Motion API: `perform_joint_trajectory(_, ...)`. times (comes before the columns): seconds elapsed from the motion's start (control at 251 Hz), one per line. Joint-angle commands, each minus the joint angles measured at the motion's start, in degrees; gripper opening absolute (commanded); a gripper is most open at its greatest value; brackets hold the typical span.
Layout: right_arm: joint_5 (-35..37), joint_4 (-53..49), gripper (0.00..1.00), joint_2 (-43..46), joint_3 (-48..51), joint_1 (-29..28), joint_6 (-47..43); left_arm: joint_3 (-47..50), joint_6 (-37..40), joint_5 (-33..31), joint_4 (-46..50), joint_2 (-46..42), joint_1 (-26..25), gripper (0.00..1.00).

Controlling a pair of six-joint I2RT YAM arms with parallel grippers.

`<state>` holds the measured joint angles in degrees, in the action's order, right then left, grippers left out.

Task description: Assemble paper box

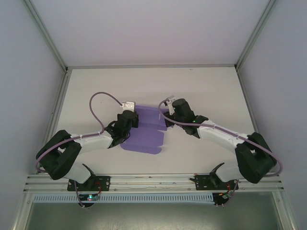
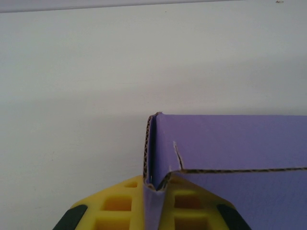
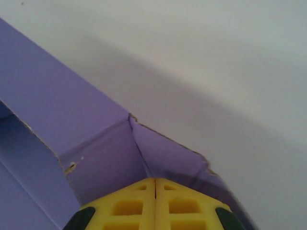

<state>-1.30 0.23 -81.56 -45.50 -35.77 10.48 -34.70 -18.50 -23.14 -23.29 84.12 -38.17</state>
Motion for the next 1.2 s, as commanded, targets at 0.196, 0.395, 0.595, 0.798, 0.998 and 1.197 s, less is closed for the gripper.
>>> perform_joint_trajectory(0.196,-4.1,12.9,0.04,-5.8,-3.9,-2.1,7.4,-2.0,-3.4,-1.7,1.1,-0.3,-0.1,0.0)
perform_joint_trajectory(0.395,4.4,20.4,0.08,-5.0,-1.6,-2.7,14.0,-1.9,-3.5,-2.5,0.9,-0.8,-0.1,0.0)
perform_joint_trajectory(0.595,6.9,9.3,0.25,0.8,0.5,-2.4,10.0,-1.1,-5.1,-4.6,0.9,-2.7,0.0,0.0)
perform_joint_trajectory(0.798,8.7,-1.4,0.48,8.0,7.3,0.0,10.3,-1.1,-5.7,-5.0,2.4,-5.7,0.0,0.0)
perform_joint_trajectory(0.998,9.7,-2.2,0.53,9.8,10.3,0.7,8.0,-0.9,-4.6,-3.0,3.3,-7.7,0.0,0.0)
perform_joint_trajectory(1.197,8.6,-0.4,0.56,7.1,8.8,1.2,4.9,-0.6,-4.3,-0.4,3.2,-8.6,0.1,0.0)
